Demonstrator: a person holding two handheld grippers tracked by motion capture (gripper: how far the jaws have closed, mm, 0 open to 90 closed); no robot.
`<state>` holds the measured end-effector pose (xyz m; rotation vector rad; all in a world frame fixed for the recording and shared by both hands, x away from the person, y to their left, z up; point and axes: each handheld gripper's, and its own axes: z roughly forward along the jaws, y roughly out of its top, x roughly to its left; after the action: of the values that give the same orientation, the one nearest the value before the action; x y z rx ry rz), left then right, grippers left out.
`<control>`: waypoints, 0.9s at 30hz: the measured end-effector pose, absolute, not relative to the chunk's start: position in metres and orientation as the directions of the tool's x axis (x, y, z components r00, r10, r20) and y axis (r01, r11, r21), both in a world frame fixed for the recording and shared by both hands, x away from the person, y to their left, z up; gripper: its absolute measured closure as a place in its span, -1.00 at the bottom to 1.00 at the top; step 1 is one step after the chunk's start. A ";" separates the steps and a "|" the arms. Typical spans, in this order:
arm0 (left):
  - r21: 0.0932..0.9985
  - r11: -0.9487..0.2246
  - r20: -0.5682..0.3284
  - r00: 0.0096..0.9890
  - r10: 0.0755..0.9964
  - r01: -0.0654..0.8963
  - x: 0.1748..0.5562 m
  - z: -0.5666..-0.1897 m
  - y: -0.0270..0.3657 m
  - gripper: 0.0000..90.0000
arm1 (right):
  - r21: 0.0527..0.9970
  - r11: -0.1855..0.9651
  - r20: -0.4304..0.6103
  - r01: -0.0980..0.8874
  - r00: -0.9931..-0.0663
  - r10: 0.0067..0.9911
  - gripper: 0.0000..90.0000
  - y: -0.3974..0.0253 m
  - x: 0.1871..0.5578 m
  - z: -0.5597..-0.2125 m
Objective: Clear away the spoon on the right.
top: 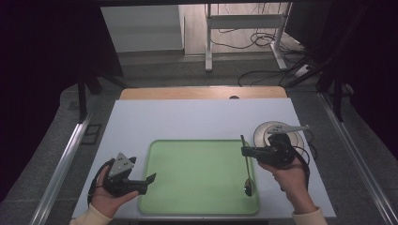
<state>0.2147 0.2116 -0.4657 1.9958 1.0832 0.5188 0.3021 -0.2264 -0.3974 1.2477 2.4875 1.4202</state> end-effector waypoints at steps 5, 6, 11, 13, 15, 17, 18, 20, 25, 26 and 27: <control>0.798 -0.315 -0.021 0.546 0.838 0.514 0.215 -0.466 0.213 -0.76 | 0.712 0.264 0.362 0.651 -0.662 0.657 0.98 -0.221 0.304 -0.405; 0.798 -0.315 -0.021 0.546 0.838 0.515 0.215 -0.465 0.213 -0.76 | 0.707 0.257 0.369 0.659 -0.653 0.661 0.98 -0.220 0.305 -0.407; 0.795 -0.326 -0.013 0.551 0.834 0.512 0.215 -0.465 0.213 -0.76 | 0.680 0.248 0.392 0.690 -0.628 0.672 0.98 -0.213 0.304 -0.417; 0.796 -0.324 -0.013 0.550 0.835 0.511 0.214 -0.465 0.213 -0.76 | 0.669 0.248 0.400 0.700 -0.621 0.674 0.98 -0.210 0.304 -0.421; 0.795 -0.324 -0.014 0.551 0.835 0.512 0.215 -0.465 0.213 -0.76 | 0.658 0.250 0.404 0.711 -0.612 0.679 0.98 -0.208 0.304 -0.425; 0.794 -0.326 -0.014 0.552 0.834 0.513 0.215 -0.466 0.213 -0.76 | 0.646 0.242 0.410 0.724 -0.597 0.689 0.98 -0.206 0.305 -0.428; 0.794 -0.328 -0.013 0.553 0.833 0.512 0.215 -0.466 0.213 -0.76 | 0.641 0.241 0.412 0.729 -0.591 0.693 0.98 -0.206 0.306 -0.430; 0.794 -0.329 -0.011 0.553 0.833 0.511 0.215 -0.466 0.213 -0.76 | 0.616 0.226 0.426 0.755 -0.560 0.710 0.98 -0.206 0.309 -0.438; 0.793 -0.331 -0.011 0.555 0.832 0.512 0.215 -0.466 0.213 -0.76 | 0.583 0.222 0.428 0.781 -0.528 0.734 0.98 -0.205 0.313 -0.451; 0.793 -0.331 -0.011 0.555 0.832 0.512 0.215 -0.466 0.213 -0.76 | 0.575 0.223 0.428 0.787 -0.521 0.738 0.97 -0.205 0.315 -0.454; 0.793 -0.332 -0.011 0.556 0.831 0.512 0.215 -0.466 0.212 -0.76 | 0.570 0.223 0.428 0.791 -0.517 0.742 0.97 -0.205 0.315 -0.456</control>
<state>0.2149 0.2125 -0.4657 2.0063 1.0790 0.5178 0.3153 -0.2048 -0.4562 1.5735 2.5057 1.2340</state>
